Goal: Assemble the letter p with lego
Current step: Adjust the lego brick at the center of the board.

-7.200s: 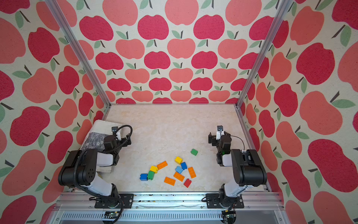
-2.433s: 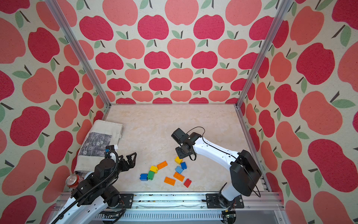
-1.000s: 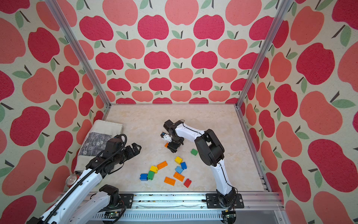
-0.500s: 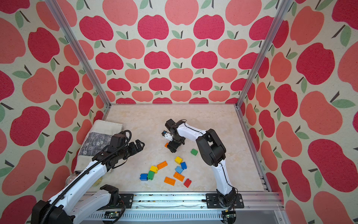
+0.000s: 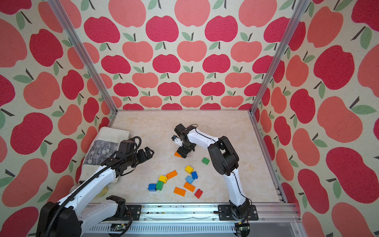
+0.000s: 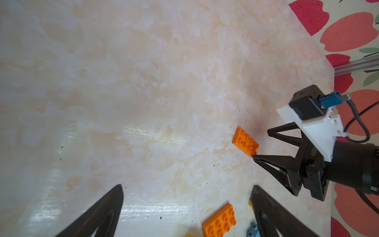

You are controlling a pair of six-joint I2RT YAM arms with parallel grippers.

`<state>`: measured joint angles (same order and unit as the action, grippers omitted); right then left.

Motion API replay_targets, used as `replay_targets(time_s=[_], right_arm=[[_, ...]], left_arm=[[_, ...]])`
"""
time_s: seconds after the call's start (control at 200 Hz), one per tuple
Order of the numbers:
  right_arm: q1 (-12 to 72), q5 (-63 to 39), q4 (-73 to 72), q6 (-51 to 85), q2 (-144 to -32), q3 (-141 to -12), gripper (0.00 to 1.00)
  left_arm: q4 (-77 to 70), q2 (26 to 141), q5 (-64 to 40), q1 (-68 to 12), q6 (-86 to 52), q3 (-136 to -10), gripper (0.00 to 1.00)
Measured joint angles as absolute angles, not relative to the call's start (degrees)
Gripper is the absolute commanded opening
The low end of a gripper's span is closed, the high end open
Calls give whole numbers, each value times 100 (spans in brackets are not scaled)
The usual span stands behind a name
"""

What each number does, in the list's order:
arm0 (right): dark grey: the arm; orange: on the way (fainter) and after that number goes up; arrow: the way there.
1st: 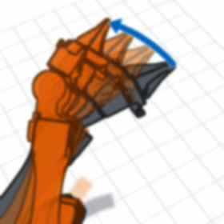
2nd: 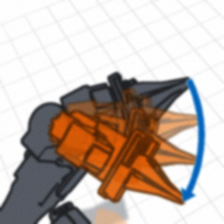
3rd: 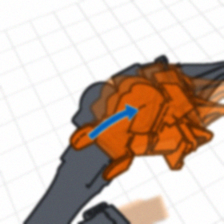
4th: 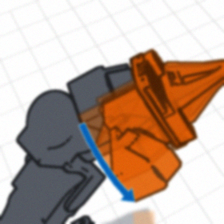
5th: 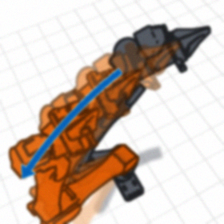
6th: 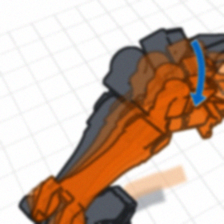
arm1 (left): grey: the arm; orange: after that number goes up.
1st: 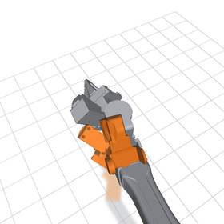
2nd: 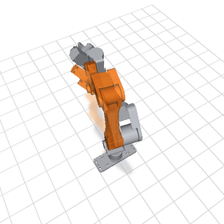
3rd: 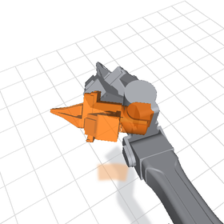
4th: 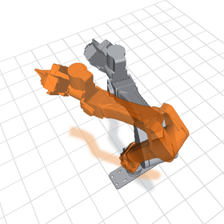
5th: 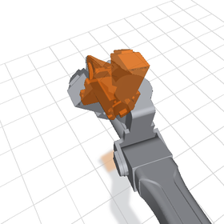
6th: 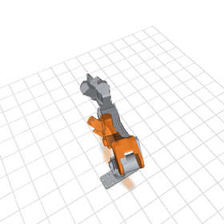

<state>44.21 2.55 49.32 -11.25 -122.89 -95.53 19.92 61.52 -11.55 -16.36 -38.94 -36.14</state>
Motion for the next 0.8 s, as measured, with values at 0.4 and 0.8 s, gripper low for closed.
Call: replay_targets(time_s=[0.4,0.8], right_arm=[[4418,165,4836,-904,-12025,-9253,77],[4088,115,4921,-128,-10313,-7728,73]], left_arm=[[2102,6685,-1376,-1811,-3785,-3809,99],[1831,5721,-1083,-1997,-3498,-3343,99]])
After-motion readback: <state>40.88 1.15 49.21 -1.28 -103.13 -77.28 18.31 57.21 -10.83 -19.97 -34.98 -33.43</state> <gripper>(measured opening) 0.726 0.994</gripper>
